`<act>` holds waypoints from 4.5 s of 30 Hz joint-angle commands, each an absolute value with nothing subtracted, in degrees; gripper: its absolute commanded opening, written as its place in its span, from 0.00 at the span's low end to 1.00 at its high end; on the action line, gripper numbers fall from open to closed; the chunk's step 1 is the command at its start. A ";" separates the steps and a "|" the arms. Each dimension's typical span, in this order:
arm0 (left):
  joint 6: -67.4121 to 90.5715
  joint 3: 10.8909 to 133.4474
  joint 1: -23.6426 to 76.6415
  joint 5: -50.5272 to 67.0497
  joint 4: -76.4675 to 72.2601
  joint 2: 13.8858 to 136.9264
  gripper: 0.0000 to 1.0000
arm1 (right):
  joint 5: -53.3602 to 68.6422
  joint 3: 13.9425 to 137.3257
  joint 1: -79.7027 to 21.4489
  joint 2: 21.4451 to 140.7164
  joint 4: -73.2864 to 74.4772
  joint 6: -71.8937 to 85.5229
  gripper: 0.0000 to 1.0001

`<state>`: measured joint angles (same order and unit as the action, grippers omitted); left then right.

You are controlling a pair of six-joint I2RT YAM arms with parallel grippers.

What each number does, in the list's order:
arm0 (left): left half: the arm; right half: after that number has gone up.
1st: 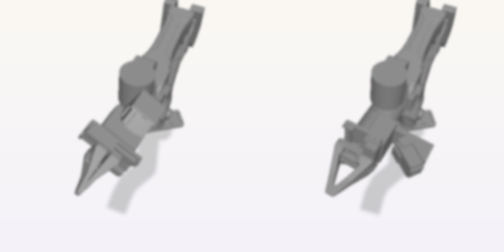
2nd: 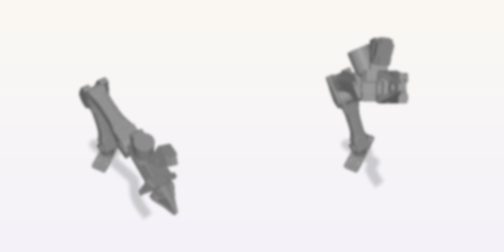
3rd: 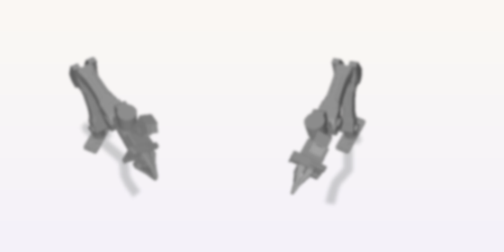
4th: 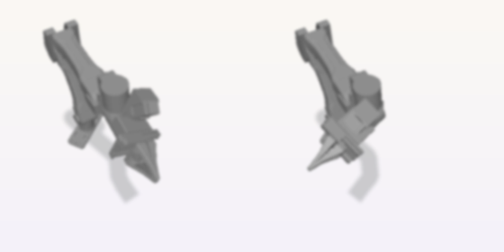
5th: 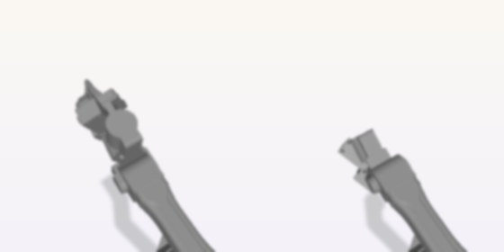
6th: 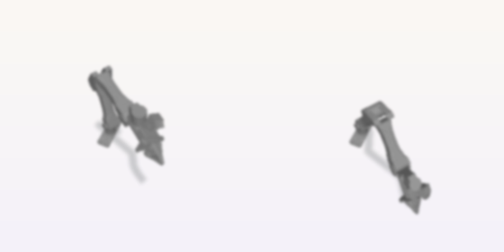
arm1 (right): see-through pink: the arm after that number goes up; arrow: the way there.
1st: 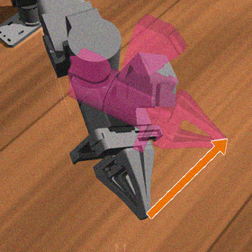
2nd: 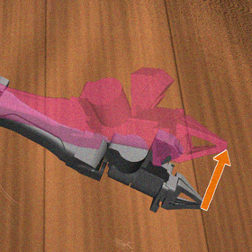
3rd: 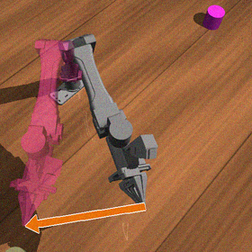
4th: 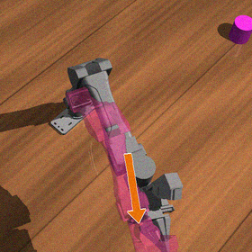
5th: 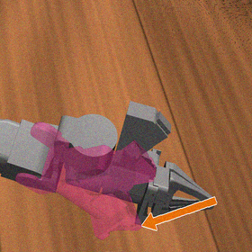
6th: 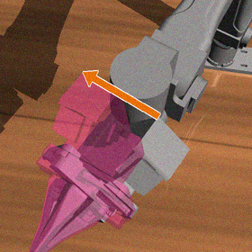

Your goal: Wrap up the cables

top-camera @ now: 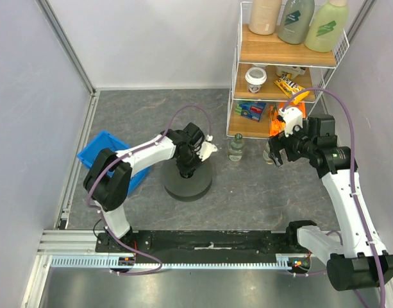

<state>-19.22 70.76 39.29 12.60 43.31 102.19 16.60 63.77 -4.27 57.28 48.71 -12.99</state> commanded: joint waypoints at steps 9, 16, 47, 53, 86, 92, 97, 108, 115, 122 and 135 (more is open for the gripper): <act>-20.82 95.97 20.15 33.12 63.97 88.26 0.26 | 20.04 67.50 -4.04 59.06 47.11 -11.95 0.98; -30.75 93.52 -2.16 34.54 73.73 80.43 0.25 | 21.71 66.98 -4.04 59.85 46.14 -11.25 0.98; -33.22 69.26 -19.42 20.92 45.71 95.01 0.30 | 25.75 62.67 -4.04 65.04 42.72 -10.28 0.98; -35.15 68.99 -19.42 21.36 43.16 97.20 0.27 | 25.31 62.05 -4.13 65.39 42.63 -10.20 0.98; -39.64 62.67 -19.77 21.10 37.53 100.37 0.31 | 22.24 59.50 -4.13 64.86 41.48 -10.46 0.98; -40.43 62.84 -19.78 19.78 37.53 100.46 0.30 | 22.15 59.15 -4.13 64.86 41.31 -10.46 0.98; -40.08 62.93 -19.69 20.13 37.79 100.63 0.24 | 22.15 58.80 -4.04 64.86 41.13 -10.37 0.98; -39.46 63.28 -19.78 26.45 41.22 96.69 0.07 | 21.89 58.01 -4.13 64.60 40.69 -10.02 0.98; -38.85 66.53 -20.21 28.92 45.78 95.71 0.02 | 21.80 57.92 -4.13 64.25 40.61 -10.02 0.98; -37.36 71.09 -21.53 31.98 51.58 92.82 0.02 | 21.36 58.62 -4.13 63.46 40.78 -10.11 0.98; -31.99 80.76 -21.53 39.99 61.17 80.42 0.02 | 23.38 61.43 -4.13 62.05 40.52 -10.11 0.98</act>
<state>-34.76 77.80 -21.30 36.58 57.39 81.97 22.06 58.65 -4.27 63.13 42.24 -10.46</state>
